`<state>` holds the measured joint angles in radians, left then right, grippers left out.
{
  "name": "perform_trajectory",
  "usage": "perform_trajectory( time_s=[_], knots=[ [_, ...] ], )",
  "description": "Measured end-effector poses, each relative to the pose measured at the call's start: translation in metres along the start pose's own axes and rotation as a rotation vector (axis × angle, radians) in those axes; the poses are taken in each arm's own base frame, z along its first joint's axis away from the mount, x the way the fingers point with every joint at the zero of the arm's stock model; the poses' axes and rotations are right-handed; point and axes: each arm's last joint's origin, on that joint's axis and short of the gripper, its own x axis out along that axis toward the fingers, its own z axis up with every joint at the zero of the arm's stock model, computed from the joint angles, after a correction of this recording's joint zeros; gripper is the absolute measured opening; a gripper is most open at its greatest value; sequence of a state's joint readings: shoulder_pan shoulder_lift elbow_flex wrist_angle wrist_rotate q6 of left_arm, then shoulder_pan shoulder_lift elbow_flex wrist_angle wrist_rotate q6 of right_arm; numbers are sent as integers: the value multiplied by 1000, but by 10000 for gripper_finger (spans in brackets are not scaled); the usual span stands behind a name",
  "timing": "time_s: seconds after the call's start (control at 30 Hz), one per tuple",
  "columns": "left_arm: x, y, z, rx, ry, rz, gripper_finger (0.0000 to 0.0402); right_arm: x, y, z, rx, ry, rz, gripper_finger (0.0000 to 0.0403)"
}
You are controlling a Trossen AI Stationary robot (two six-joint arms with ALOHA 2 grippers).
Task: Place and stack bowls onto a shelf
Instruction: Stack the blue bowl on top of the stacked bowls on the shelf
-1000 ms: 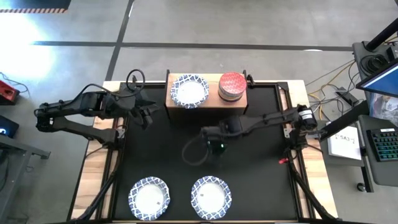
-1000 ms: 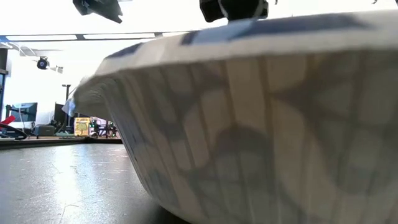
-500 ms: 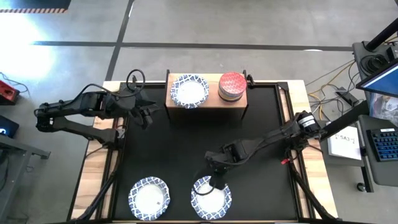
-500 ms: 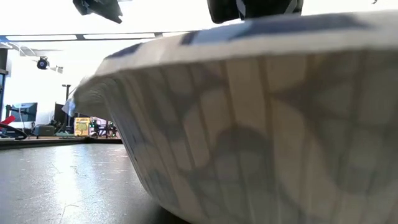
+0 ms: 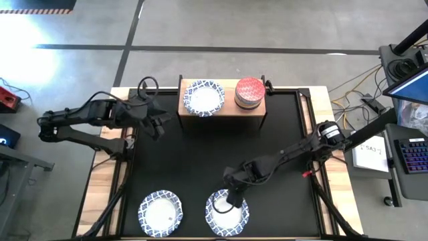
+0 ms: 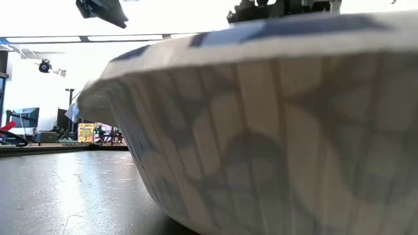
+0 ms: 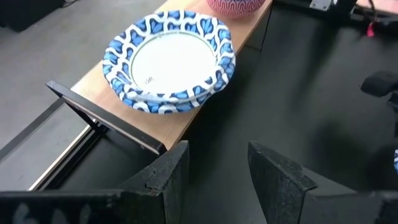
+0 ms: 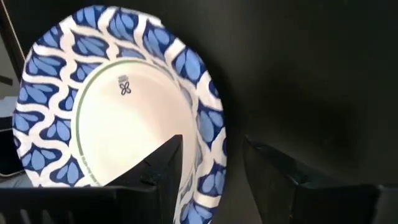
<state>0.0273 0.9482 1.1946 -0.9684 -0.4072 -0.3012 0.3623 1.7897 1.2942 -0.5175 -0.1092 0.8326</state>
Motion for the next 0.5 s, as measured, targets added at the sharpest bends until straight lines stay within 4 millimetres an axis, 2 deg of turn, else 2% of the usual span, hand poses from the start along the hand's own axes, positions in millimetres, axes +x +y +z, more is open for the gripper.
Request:
perform_trajectory(
  time_s=[0.23, 0.5],
  knots=[
    [15, -3, -13, 10, 41, 13, 149, 4, 3, -5, -11, -9, 14, 148],
    [17, -5, -9, 12, -11, -3, 149, 14, 2, -13, 5, -58, 52, 141]
  ],
)
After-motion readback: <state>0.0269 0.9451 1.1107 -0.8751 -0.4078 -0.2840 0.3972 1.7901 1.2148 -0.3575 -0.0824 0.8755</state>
